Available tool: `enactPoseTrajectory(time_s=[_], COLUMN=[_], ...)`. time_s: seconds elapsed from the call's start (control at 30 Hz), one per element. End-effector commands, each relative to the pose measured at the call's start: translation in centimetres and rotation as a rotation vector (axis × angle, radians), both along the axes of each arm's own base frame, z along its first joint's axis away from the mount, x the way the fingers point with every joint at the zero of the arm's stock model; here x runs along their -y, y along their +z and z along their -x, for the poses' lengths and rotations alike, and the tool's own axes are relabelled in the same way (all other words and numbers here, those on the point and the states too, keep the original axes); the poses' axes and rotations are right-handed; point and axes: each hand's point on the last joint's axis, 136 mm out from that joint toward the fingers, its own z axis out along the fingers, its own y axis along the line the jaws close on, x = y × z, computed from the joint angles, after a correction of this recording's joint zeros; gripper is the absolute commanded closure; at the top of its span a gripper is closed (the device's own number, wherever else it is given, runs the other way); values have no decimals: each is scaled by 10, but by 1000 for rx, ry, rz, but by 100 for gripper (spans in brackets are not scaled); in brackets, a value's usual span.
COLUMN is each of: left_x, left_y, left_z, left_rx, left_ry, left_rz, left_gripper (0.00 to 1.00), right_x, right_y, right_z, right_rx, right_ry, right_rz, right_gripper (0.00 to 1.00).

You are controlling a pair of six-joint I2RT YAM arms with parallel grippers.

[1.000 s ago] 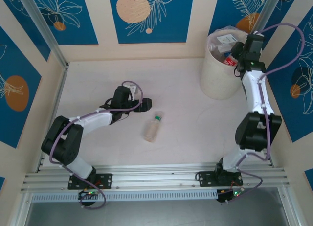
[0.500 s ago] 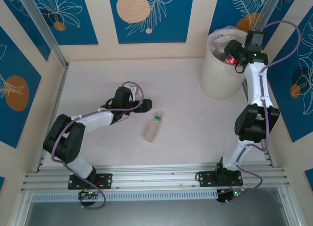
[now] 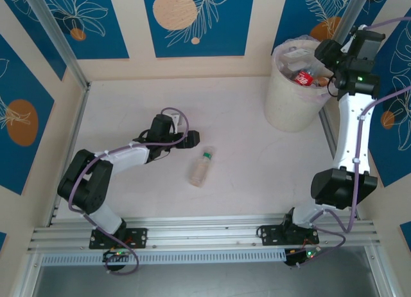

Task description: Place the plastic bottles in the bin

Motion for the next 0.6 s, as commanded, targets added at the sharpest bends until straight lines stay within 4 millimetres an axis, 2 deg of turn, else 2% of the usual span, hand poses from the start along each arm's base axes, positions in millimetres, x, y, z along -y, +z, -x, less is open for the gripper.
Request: enactPoseTrajectory(time_s=[0.0, 0.07, 0.17, 0.23, 0.3, 0.37, 0.43, 0.57], left_x=[1, 4, 11, 7, 1, -5, -9, -7], left_y=[1, 2, 0, -7, -13, -15, -17, -26], left_z=[-5, -4, 0, 4, 11, 23, 38, 74], left_rx=[-9, -9, -29, -63, -90, -107, -124, -166], left_ry=[1, -15, -58, -41, -19, 0, 2, -45], left_rz=[20, 28, 43, 18, -10, -38, -76, -194], left_gripper=[0, 0, 0, 0, 0, 0, 0, 0], right_x=[-19, -23, -23, -20, -19, -24, -27, -29], right_y=[-38, -52, -83, -111, -126, -123, -108, -66], right_z=[-22, -34, -55, -67, -71, -70, -67, -50], right_rx=[-87, -127, -195, -259, -317, -323, -285, -187], right_ry=[155, 191, 217, 206, 202, 209, 199, 165], right_rz=[-94, -126, -162, -179, -189, -177, -141, -108], right_gripper=[50, 56, 58, 61, 65, 64, 63, 56])
